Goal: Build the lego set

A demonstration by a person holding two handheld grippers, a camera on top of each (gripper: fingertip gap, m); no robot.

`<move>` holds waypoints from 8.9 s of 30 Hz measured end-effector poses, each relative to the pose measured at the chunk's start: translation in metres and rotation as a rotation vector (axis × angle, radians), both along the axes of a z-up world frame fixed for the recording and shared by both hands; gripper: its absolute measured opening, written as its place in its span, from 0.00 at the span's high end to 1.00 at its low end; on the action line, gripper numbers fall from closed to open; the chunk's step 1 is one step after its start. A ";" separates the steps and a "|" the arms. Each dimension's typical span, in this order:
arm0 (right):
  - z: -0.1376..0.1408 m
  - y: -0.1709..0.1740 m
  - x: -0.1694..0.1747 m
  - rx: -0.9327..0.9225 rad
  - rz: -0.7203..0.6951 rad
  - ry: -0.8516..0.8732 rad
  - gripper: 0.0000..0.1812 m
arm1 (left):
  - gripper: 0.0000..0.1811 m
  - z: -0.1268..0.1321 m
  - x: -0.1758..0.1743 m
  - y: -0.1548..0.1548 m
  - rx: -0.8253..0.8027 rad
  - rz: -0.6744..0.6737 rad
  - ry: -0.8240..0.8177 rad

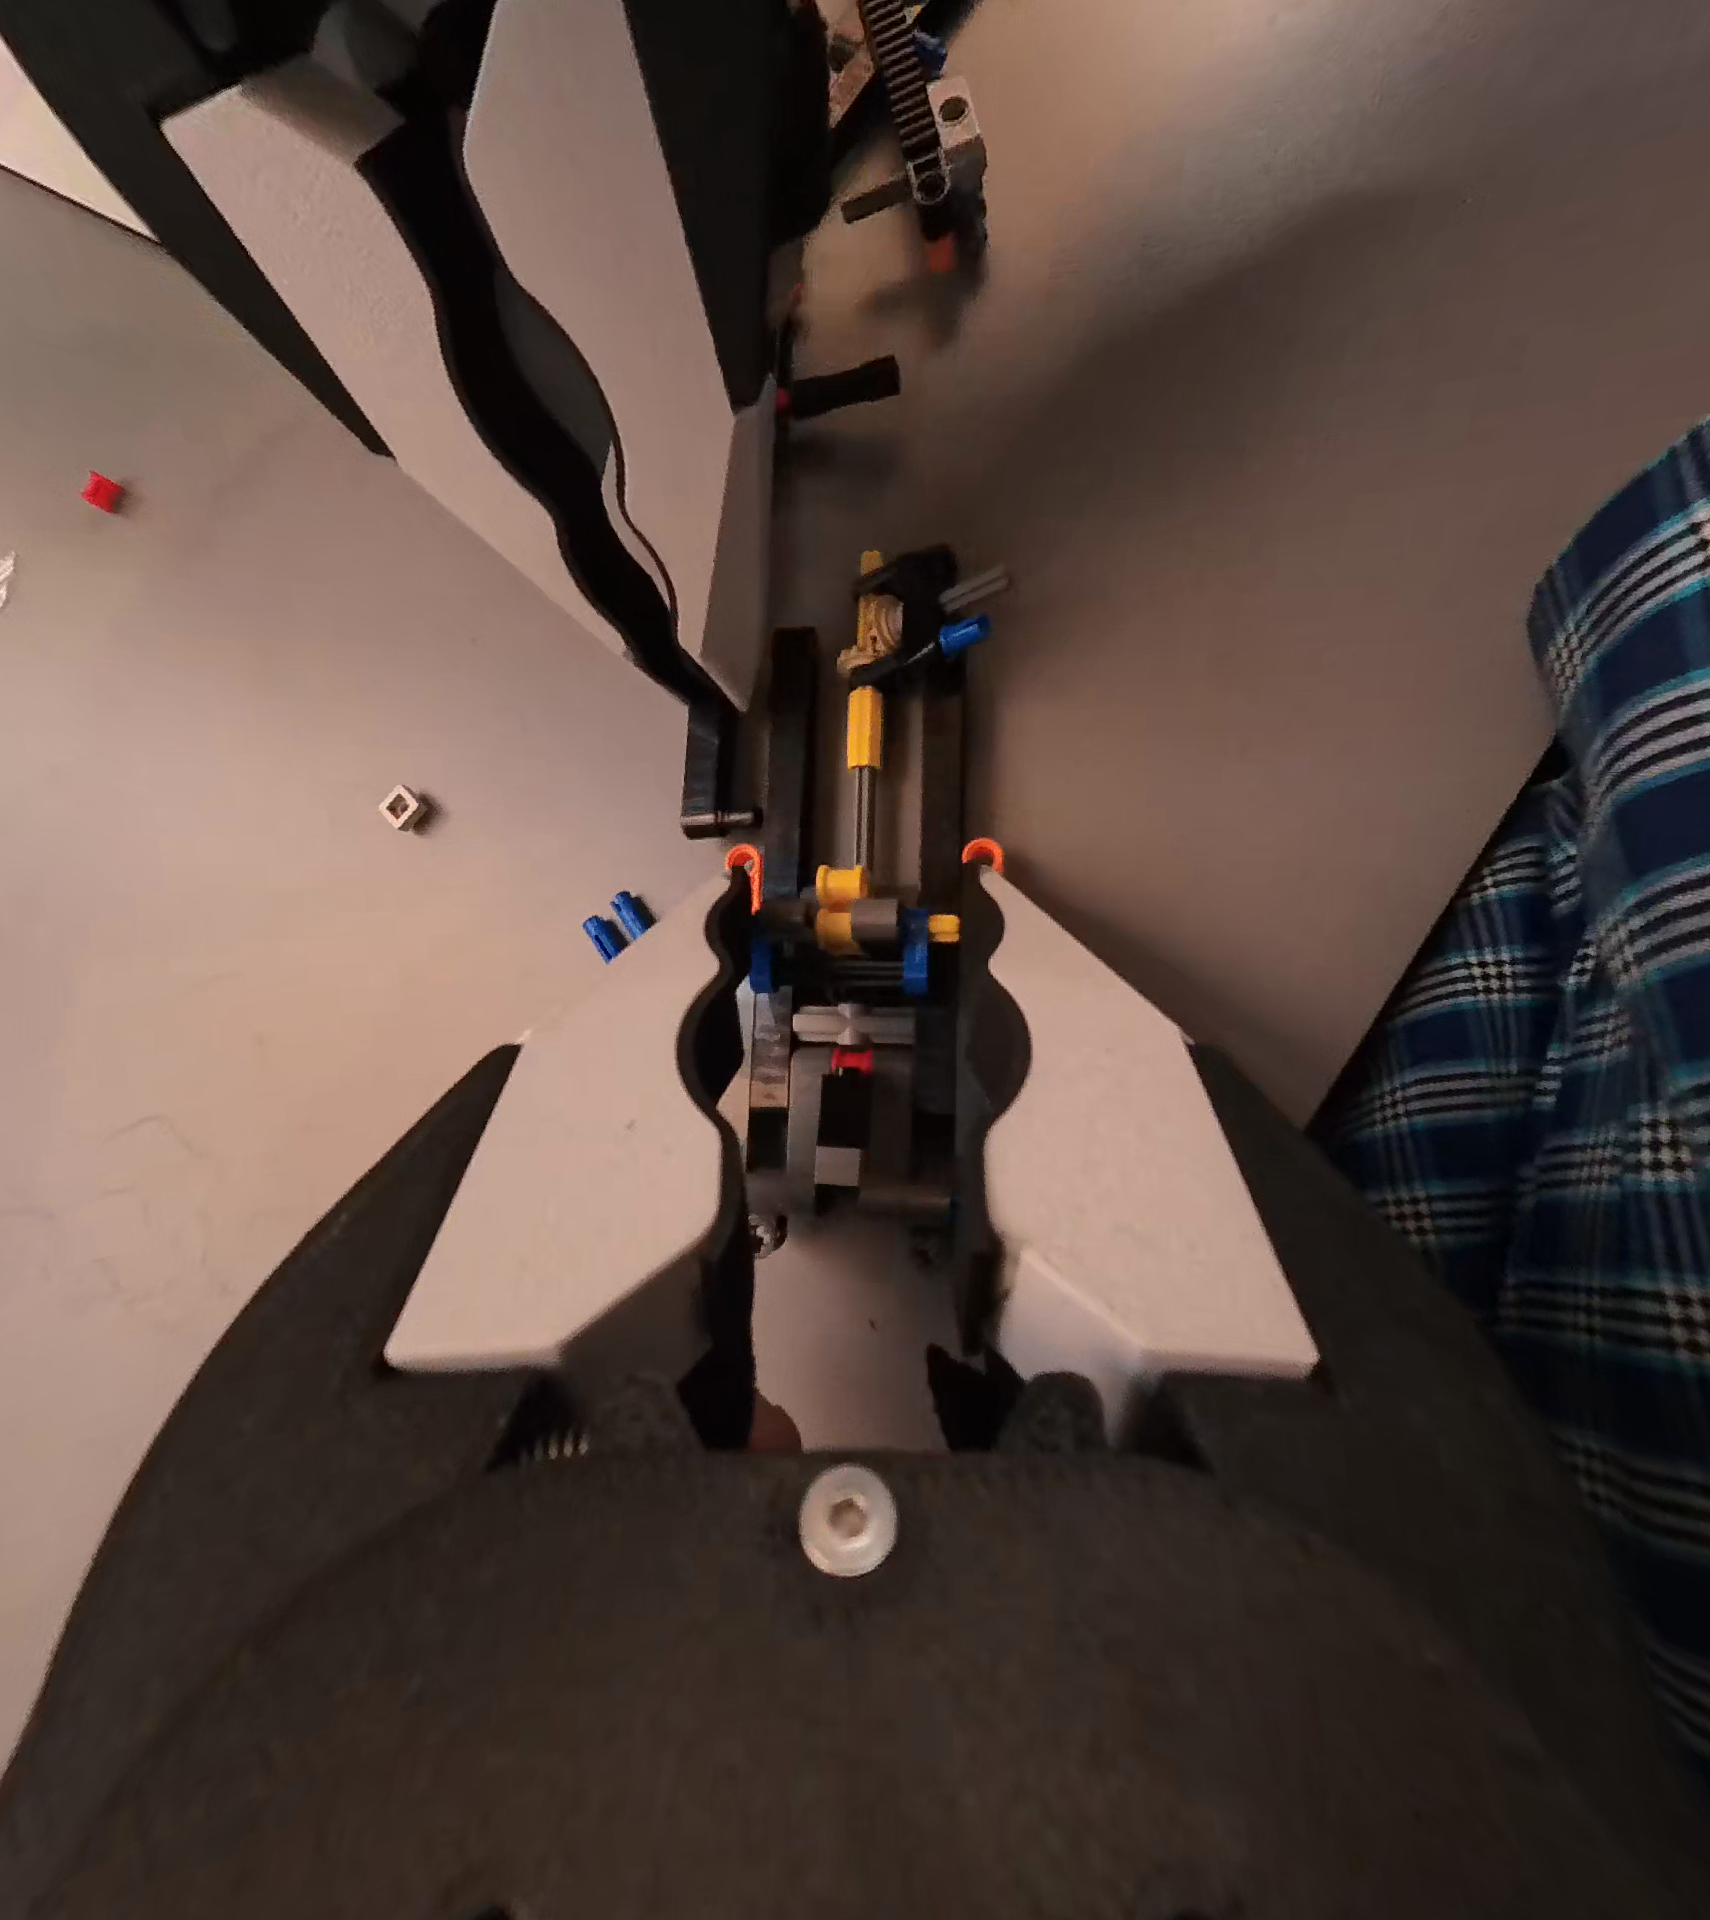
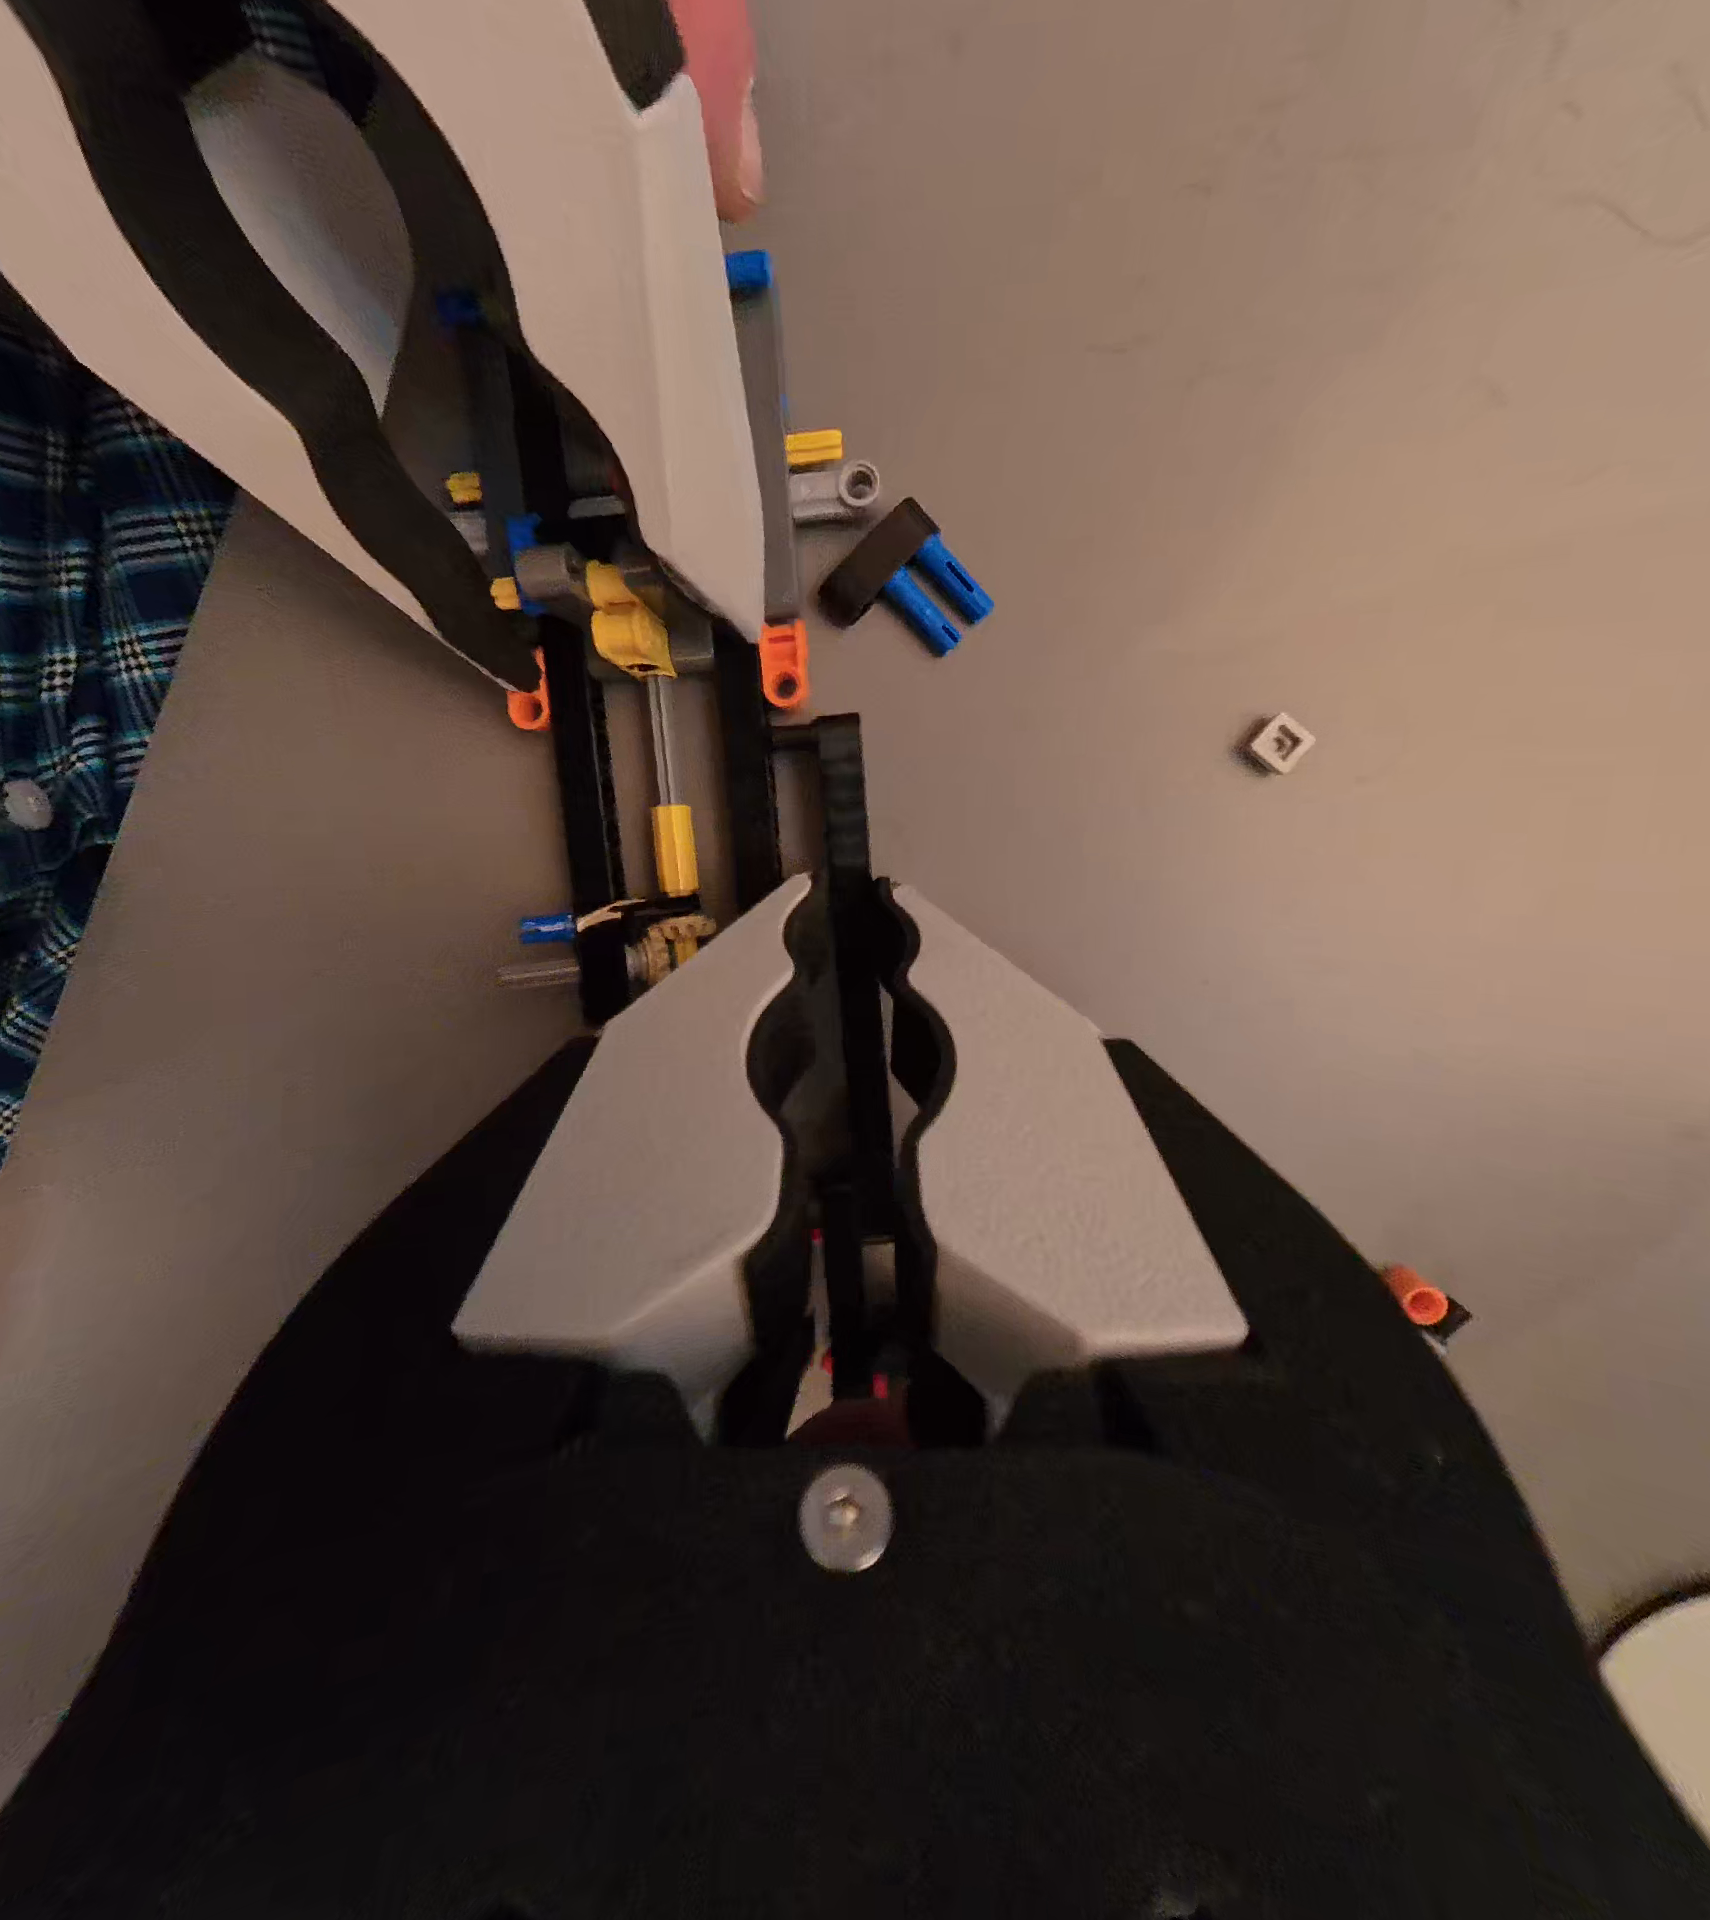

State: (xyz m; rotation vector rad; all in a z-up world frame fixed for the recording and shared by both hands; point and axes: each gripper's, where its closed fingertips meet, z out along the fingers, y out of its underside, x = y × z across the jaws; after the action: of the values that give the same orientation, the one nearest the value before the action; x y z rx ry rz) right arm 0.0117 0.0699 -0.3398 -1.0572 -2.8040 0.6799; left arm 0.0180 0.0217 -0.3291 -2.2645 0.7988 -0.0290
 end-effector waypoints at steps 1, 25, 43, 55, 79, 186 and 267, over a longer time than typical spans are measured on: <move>0.000 -0.001 0.000 -0.003 0.002 -0.001 0.97 | 0.79 0.000 0.000 0.000 0.003 0.001 -0.001; -0.003 -0.001 0.001 0.093 0.033 0.035 0.97 | 0.79 0.000 0.000 0.001 0.064 0.017 -0.024; -0.002 0.000 0.001 0.036 0.009 0.061 0.97 | 0.79 0.000 -0.001 0.001 0.090 0.043 -0.016; 0.003 -0.004 -0.004 -0.020 0.008 0.072 0.95 | 0.79 -0.001 -0.003 0.003 0.101 0.052 -0.054; 0.001 -0.013 -0.008 -0.073 0.189 0.089 0.97 | 0.79 -0.001 -0.006 0.005 0.163 0.009 -0.044; 0.004 -0.013 -0.016 -0.136 0.102 0.056 0.96 | 0.79 0.001 -0.003 0.004 0.198 0.025 -0.022; 0.003 -0.024 -0.012 -0.114 0.149 0.111 0.90 | 0.78 -0.002 -0.006 0.003 0.196 0.055 -0.024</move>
State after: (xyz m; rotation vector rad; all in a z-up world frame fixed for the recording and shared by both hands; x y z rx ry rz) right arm -0.0002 0.0463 -0.3367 -0.8031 -2.7966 0.8941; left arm 0.0118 0.0250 -0.3306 -2.0958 0.6958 0.0457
